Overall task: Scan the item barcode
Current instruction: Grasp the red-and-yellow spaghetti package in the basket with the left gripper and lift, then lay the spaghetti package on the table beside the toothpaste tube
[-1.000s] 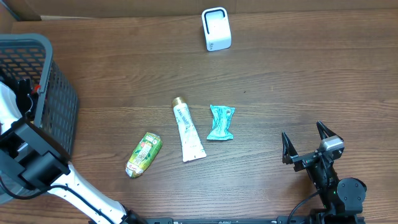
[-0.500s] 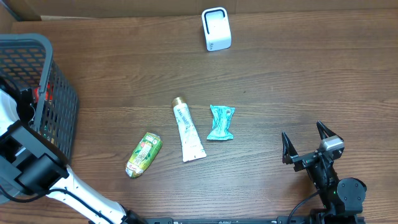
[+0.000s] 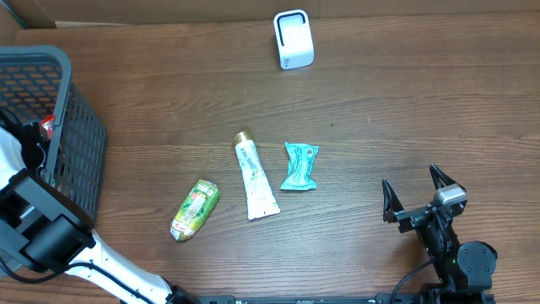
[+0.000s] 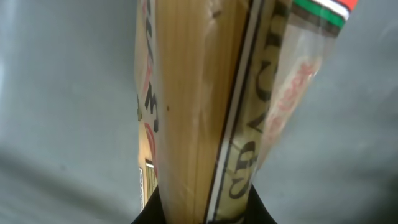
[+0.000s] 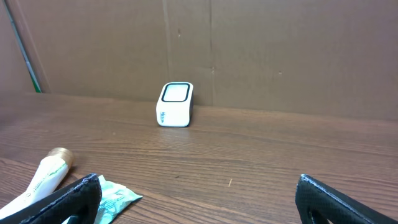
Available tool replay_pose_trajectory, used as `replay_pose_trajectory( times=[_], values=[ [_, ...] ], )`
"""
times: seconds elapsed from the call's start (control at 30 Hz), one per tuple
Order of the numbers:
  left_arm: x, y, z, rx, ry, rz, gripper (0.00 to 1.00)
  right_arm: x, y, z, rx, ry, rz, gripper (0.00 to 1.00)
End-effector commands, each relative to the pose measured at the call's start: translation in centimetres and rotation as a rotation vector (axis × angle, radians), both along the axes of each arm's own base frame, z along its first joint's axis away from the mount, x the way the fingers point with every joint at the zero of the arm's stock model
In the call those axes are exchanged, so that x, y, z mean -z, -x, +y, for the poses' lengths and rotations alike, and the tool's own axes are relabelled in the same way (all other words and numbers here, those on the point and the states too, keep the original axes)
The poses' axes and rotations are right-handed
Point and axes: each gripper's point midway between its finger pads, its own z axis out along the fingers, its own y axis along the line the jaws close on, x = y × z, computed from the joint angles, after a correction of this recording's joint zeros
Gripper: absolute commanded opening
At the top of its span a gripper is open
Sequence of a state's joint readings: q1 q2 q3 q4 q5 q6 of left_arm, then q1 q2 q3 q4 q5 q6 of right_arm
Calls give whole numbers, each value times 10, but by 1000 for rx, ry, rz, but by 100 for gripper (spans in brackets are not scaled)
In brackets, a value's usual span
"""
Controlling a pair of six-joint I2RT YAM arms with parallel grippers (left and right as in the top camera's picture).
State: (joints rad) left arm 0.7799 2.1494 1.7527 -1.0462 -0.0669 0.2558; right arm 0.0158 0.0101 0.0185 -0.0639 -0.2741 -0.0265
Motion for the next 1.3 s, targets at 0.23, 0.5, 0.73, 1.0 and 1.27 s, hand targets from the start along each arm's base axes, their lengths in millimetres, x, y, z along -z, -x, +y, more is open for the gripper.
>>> replay_pose_trajectory(
  times=[0.23,0.5,0.73,1.0,1.27],
  values=[
    [-143,-28,-10,-108,-18,-307,4,2,0,2,-10,4,-4,100],
    [-338,-14,-70,34,-205,-770,4,2,0,2,-10,4,-4,100],
    [-409,8,-140,168,-278,-944,4,2,0,2,-10,4,-4,100],
    [-431,6,-237,417,-207,-1022,4,2,0,2,-10,4,-4,100],
    [-378,4,-312,595,43,-844,4,2,0,2,-10,4,-4,100]
  ],
)
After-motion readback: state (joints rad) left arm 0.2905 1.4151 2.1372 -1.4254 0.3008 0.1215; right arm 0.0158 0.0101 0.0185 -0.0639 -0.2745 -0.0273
